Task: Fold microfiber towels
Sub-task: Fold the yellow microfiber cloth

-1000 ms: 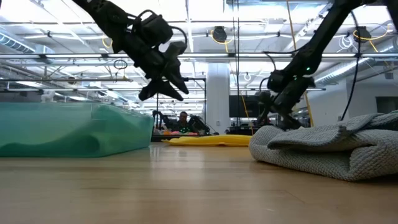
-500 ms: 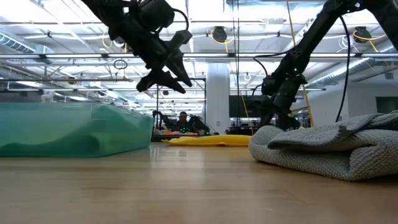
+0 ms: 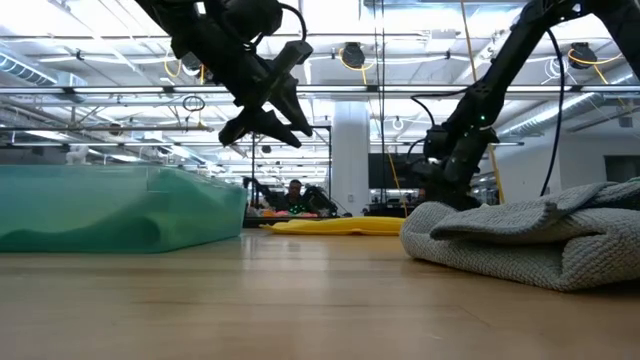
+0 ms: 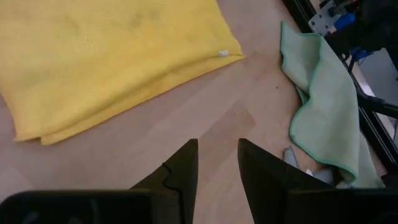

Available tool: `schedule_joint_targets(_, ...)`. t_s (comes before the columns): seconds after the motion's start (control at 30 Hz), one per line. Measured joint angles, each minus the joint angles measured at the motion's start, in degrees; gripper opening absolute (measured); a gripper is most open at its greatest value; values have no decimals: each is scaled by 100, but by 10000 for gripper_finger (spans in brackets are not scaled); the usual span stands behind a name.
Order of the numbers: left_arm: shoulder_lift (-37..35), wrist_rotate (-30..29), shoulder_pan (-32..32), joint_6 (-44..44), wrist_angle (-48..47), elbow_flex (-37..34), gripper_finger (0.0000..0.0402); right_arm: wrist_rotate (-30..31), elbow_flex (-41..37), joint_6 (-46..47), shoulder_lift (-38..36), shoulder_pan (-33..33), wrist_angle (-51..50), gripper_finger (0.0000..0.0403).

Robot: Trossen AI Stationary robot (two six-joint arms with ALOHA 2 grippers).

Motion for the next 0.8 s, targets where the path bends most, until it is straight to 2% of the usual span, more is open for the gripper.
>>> schedule_joint_targets(0.17,0,0,-15,-2,20,0,113,-107,-251,69,-5,9,42,32)
schedule_joint_targets(0.23,0,2,-15,-4,29,0,113,-183,-345,50,-54,16,36,9)
schedule_joint_targets(0.47,0,-10,-103,183,561,-2,113,-525,-666,363,-574,13,-627,4)
schedule_joint_targets(0.57,0,-181,-320,885,928,-2,113,-508,-872,457,-946,36,-846,4)
schedule_joint_targets(0.7,74,-596,-731,2150,960,196,114,-507,-1323,847,-1518,130,-1202,2)
schedule_joint_targets(0.8,235,-645,-956,2950,964,395,132,-506,-1699,1208,-1982,282,-1296,2)
